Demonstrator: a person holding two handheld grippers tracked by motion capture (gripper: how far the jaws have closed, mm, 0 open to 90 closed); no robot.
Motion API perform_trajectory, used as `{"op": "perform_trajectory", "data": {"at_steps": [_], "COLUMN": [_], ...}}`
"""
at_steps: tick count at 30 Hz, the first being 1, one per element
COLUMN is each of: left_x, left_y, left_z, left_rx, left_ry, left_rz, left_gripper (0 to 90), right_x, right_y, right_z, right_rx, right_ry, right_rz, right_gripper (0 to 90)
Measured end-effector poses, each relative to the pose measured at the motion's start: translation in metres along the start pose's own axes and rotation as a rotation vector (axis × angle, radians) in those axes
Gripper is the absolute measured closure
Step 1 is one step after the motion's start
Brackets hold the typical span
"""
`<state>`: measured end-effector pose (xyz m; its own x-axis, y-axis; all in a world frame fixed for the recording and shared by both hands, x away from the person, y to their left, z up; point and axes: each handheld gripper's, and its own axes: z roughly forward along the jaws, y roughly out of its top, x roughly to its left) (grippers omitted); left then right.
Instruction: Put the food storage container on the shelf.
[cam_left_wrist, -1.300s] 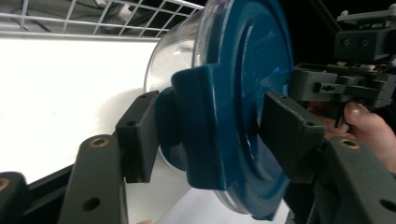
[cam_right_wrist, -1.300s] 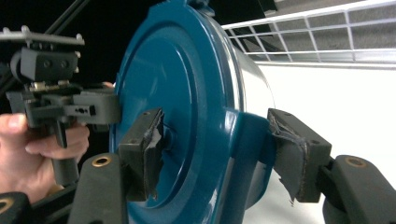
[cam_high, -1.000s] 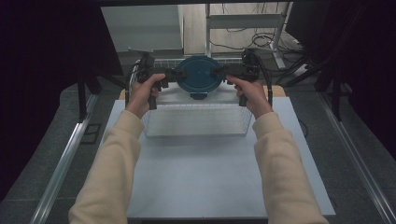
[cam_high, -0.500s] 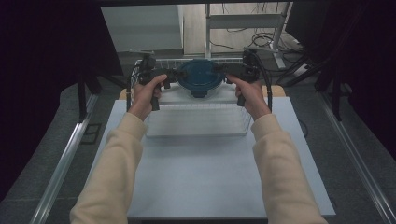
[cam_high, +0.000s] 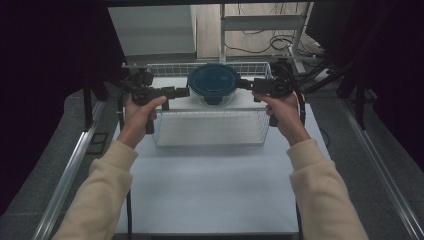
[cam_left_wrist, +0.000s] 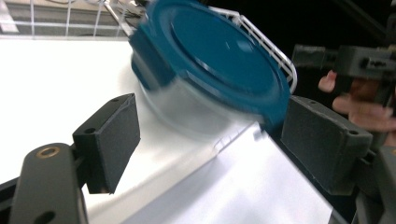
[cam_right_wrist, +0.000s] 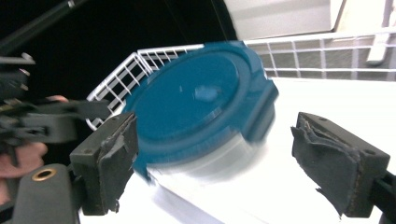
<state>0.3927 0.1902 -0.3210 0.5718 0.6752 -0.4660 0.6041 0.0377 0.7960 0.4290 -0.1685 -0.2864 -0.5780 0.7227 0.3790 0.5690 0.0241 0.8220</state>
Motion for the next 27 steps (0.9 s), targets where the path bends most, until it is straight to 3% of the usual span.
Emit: {"op": "perform_trajectory", "data": {"at_steps": [2, 7, 12, 14, 20, 23, 27], "left_x": [-0.006, -0.016, -0.023, -0.023, -0.017, -0.014, -0.010], "left_y": [-0.011, -0.042, -0.076, -0.088, -0.136, -0.160, -0.184], "left_z": [-0.007, -0.024, -0.039, -0.042, -0.047, -0.044, -0.037], "left_rx": [0.012, 0.016, 0.011, 0.019, 0.017, 0.049, 0.102], "left_ry": [0.025, 0.029, 0.023, 0.024, 0.037, 0.052, 0.103], "left_rz": [0.044, 0.094, 0.136, 0.146, 0.125, 0.121, 0.145], "left_gripper": [19.3, 19.3, 19.6, 19.7, 20.2, 20.1, 19.9], "right_x": [0.000, 0.004, 0.010, 0.011, 0.006, 0.001, -0.006], "right_y": [-0.013, -0.033, -0.067, -0.083, -0.134, -0.157, -0.188], "right_z": [-0.015, -0.035, -0.055, -0.061, -0.070, -0.073, -0.075], "right_rx": [0.014, 0.014, 0.012, 0.010, 0.013, 0.019, 0.031], "right_ry": [-0.020, -0.019, -0.013, -0.008, -0.014, -0.028, -0.057], "right_rz": [-0.070, -0.131, -0.207, -0.228, -0.272, -0.279, -0.287], "right_gripper": [15.5, 16.6, 17.5, 18.3, 18.3, 18.3, 18.3]}}
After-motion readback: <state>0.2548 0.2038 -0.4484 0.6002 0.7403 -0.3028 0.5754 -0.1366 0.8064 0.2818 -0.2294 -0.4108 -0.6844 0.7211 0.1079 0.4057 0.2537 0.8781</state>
